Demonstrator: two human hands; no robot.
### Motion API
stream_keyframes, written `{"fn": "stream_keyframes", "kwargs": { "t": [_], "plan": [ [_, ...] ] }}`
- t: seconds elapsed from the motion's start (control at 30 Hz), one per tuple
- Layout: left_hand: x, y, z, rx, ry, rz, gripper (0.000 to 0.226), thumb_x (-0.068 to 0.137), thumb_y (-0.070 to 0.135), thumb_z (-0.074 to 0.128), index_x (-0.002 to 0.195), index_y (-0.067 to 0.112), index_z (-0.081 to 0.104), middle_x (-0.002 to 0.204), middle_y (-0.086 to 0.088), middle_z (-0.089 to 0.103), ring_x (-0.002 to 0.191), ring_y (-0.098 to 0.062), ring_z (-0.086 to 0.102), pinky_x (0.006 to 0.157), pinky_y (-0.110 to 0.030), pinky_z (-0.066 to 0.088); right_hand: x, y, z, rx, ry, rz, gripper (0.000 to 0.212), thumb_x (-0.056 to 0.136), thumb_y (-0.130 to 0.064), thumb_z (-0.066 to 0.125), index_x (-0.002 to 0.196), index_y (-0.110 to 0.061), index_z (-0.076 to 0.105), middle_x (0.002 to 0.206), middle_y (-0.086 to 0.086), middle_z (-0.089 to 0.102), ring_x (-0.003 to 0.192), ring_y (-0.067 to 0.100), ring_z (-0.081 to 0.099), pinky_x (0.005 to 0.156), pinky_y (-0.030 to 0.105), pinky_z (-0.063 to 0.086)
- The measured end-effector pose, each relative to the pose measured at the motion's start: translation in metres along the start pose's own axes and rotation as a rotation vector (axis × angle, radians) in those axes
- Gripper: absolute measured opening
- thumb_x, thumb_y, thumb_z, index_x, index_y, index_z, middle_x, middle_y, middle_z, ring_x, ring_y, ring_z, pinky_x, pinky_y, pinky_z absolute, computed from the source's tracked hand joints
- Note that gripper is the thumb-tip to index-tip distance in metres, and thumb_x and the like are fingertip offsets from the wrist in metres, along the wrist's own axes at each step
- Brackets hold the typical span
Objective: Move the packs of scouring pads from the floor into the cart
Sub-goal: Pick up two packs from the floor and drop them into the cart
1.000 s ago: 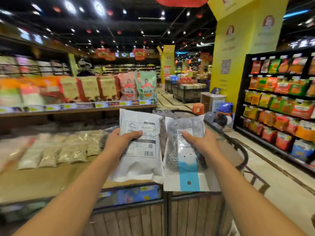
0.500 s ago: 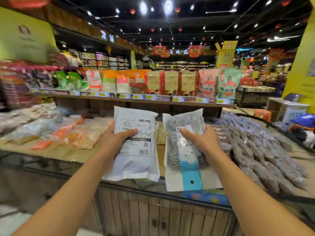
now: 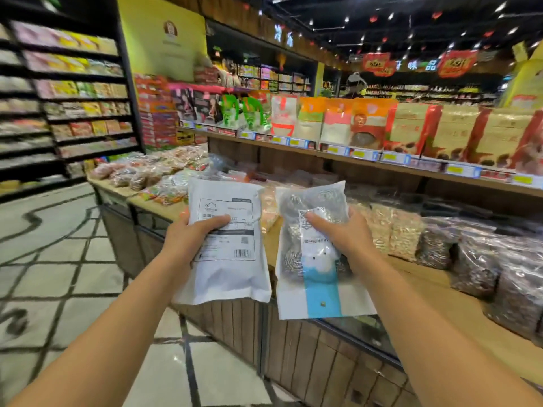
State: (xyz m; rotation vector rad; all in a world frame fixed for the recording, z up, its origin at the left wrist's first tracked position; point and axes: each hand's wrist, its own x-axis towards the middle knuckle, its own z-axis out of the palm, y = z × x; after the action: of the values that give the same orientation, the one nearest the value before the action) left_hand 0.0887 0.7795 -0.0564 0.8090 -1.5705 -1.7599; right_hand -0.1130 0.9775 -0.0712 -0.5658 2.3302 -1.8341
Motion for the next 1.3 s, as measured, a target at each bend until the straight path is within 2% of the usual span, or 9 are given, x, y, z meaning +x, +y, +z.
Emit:
{"fn": "stream_keyframes", "kwargs": {
  "t": [0.2,0.3,0.47,0.53,0.7,0.77,0.87,1.03,1.3],
  "plan": [
    [0.074,-0.006,-0.07,0.01,0.161,-0.044,0.038,0.075,0.025,0.09,0.109,0.017,0.073,0.095,-0.008,0.081,0.079,-0.03,0.078,0.066,-0.038,0.062,0.065,-0.016,0.116,0.076,-0.163,-0.002,0.106,0.038,-0.079,0.091,0.128,-0.028,0.064,0.119,-0.005,0.074,0.107,0.023,0.072,0.095,0.05,0.059],
    [0.113,-0.002,-0.102,-0.001,0.259,-0.055,0.037,0.077,0.023,0.088,0.108,0.015,0.072,0.087,-0.008,0.081,0.07,-0.026,0.078,0.054,-0.032,0.06,0.11,-0.018,0.177,0.122,-0.271,-0.037,0.109,0.037,-0.083,0.088,0.129,-0.03,0.065,0.12,-0.007,0.074,0.11,0.022,0.072,0.096,0.051,0.058],
    [0.166,0.006,-0.155,0.0,0.373,-0.069,0.036,0.079,0.023,0.087,0.111,0.014,0.072,0.087,-0.007,0.081,0.07,-0.026,0.078,0.052,-0.031,0.059,0.159,-0.041,0.274,0.183,-0.458,-0.05,0.079,0.051,-0.057,0.093,0.118,-0.022,0.072,0.105,-0.003,0.08,0.099,0.022,0.076,0.096,0.052,0.058],
    [0.188,0.007,-0.179,-0.003,0.433,-0.077,0.041,0.077,0.024,0.088,0.113,0.014,0.07,0.089,-0.008,0.081,0.073,-0.027,0.079,0.054,-0.032,0.059,0.174,-0.05,0.313,0.213,-0.492,-0.083,0.096,0.044,-0.066,0.095,0.125,-0.022,0.068,0.113,-0.002,0.077,0.104,0.023,0.074,0.098,0.052,0.057],
    [0.235,0.007,-0.234,-0.002,0.513,-0.068,0.034,0.079,0.017,0.085,0.109,0.011,0.07,0.089,-0.009,0.081,0.072,-0.026,0.078,0.058,-0.031,0.06,0.194,-0.071,0.41,0.217,-0.599,-0.12,0.11,0.067,-0.06,0.089,0.156,-0.019,0.039,0.154,0.002,0.05,0.139,0.029,0.049,0.113,0.05,0.043],
    [0.253,0.005,-0.261,-0.003,0.539,-0.077,0.036,0.078,0.019,0.087,0.109,0.012,0.07,0.089,-0.008,0.081,0.075,-0.027,0.079,0.063,-0.033,0.06,0.201,-0.076,0.45,0.217,-0.642,-0.137,0.116,0.062,-0.067,0.089,0.155,-0.019,0.039,0.154,0.003,0.05,0.14,0.03,0.049,0.114,0.051,0.043],
    [0.283,0.0,-0.309,0.003,0.577,-0.084,0.044,0.075,0.023,0.089,0.113,0.013,0.068,0.092,-0.007,0.081,0.078,-0.026,0.079,0.064,-0.032,0.059,0.208,-0.085,0.512,0.206,-0.689,-0.124,0.107,0.077,-0.05,0.087,0.159,-0.013,0.03,0.161,0.006,0.038,0.146,0.031,0.039,0.116,0.049,0.037],
    [0.337,0.001,-0.399,-0.037,0.644,-0.079,0.049,0.073,0.022,0.09,0.116,0.013,0.068,0.096,-0.011,0.081,0.085,-0.033,0.078,0.082,-0.048,0.063,0.219,-0.109,0.623,0.174,-0.715,-0.111,0.111,0.079,-0.047,0.086,0.163,-0.014,0.021,0.167,0.007,0.028,0.151,0.033,0.032,0.119,0.051,0.034],
    [0.418,0.01,-0.528,-0.077,0.742,-0.071,0.04,0.076,0.02,0.088,0.112,0.014,0.07,0.091,-0.006,0.081,0.079,-0.027,0.079,0.069,-0.036,0.061,0.228,-0.154,0.796,0.106,-0.756,-0.144,0.109,0.059,-0.068,0.087,0.147,-0.019,0.047,0.141,0.002,0.059,0.126,0.029,0.058,0.107,0.053,0.048]
  ]
}}
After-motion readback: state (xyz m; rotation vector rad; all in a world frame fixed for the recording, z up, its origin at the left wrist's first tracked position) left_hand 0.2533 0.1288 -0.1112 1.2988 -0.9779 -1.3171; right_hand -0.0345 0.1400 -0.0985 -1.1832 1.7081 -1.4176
